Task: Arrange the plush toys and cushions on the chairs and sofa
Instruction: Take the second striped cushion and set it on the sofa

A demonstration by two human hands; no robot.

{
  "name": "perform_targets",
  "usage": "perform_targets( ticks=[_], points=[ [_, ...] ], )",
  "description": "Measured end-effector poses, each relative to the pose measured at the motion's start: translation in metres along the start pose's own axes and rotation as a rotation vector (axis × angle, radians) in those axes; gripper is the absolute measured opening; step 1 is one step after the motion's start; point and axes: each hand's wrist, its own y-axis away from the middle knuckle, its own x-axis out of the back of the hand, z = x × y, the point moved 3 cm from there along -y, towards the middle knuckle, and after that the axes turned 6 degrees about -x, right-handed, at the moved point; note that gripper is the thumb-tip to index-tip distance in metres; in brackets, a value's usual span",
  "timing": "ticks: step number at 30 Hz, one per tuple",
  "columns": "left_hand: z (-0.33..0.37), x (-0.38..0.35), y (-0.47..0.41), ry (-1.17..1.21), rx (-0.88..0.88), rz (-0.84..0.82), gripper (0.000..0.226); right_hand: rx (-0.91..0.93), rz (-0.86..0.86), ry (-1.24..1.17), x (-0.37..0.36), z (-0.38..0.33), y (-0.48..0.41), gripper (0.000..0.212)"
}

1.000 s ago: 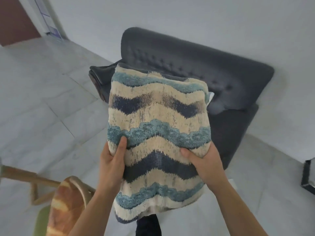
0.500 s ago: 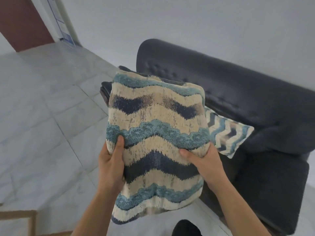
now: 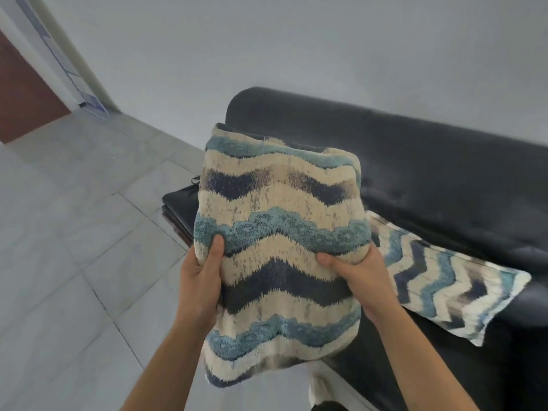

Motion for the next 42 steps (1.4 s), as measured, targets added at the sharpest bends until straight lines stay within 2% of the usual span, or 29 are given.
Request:
perform_targets(
  ticks=[3,5,7,8,11,12,14,15,16,17,19,21,23,26,29,31,35,37,38,40,42],
  points=[
    [-0.004,0.005,-0.076,-0.323,-0.042,-0.015,0.031,0.001,0.035,0.069,-0.034,-0.023,-0.052,0.071],
    [-0.009,0.009,-0.122,-0.621,-0.121,0.006,0.065,0.023,0.033,0.137,-0.059,-0.031,-0.083,0.063],
    [-0.005,0.004,-0.17,-0.808,-0.337,-0.039,0.102,0.052,0.007,0.261,-0.09,-0.031,-0.115,0.053],
    [-0.003,0.0,-0.198,-0.883,-0.49,-0.104,0.11,0.064,0.001,0.34,-0.109,-0.029,-0.13,0.049],
    [-0.008,-0.029,-0.282,-1.161,-1.017,-0.347,0.111,0.136,0.064,0.577,-0.166,-0.013,-0.177,0.038],
    [-0.015,-0.041,-0.314,-1.258,-1.134,-0.458,0.115,0.149,0.096,0.658,-0.188,-0.007,-0.197,0.035],
    [-0.035,-0.06,-0.355,-1.52,-1.173,-0.729,0.124,0.147,0.098,0.814,-0.217,-0.003,-0.218,0.033],
    [-0.051,-0.063,-0.385,-1.635,-1.147,-0.906,0.118,0.13,0.117,0.873,-0.235,0.001,-0.236,0.031],
    [-0.067,-0.062,-0.412,-1.7,-1.105,-1.067,0.102,0.107,0.131,0.928,-0.253,0.003,-0.251,0.03],
    [-0.079,-0.06,-0.438,-1.675,-1.05,-1.179,0.081,0.07,0.123,0.983,-0.269,0.005,-0.262,0.029],
    [-0.098,-0.056,-0.481,-1.504,-0.865,-1.272,0.043,-0.016,0.085,1.076,-0.289,0.009,-0.284,0.029],
    [-0.115,-0.054,-0.509,-1.363,-0.733,-1.33,0.023,-0.103,0.113,1.06,-0.295,0.014,-0.305,0.031],
    [-0.133,-0.057,-0.53,-1.19,-0.678,-1.33,0.032,-0.175,0.179,1.054,-0.287,0.021,-0.318,0.043],
    [-0.154,-0.074,-0.556,-0.995,-0.62,-1.296,0.052,-0.368,0.241,1.296,-0.255,0.043,-0.331,0.067],
    [-0.178,-0.103,-0.585,-0.967,-0.62,-1.311,0.053,-0.479,0.336,1.376,-0.223,0.076,-0.351,0.053],
    [-0.204,-0.123,-0.605,-0.996,-0.705,-1.351,0.045,-0.459,0.386,1.351,-0.21,0.104,-0.378,0.044],
    [-0.27,-0.165,-0.657,-1.059,-0.848,-1.409,0.026,-0.464,0.34,1.341,-0.183,0.153,-0.448,0.046],
    [-0.302,-0.185,-0.683,-1.122,-0.904,-1.399,0.027,-0.409,0.33,1.37,-0.166,0.174,-0.489,0.045],
    [-0.316,-0.196,-0.695,-1.148,-0.937,-1.366,0.028,-0.339,0.378,1.378,-0.158,0.179,-0.51,0.045],
    [-0.343,-0.216,-0.718,-1.155,-1.008,-1.234,0.036,-0.148,0.605,1.395,-0.143,0.19,-0.547,0.045],
    [-0.367,-0.232,-0.734,-1.15,-1.016,-1.038,0.055,-0.126,0.845,1.3,-0.128,0.203,-0.572,0.052]
  ],
)
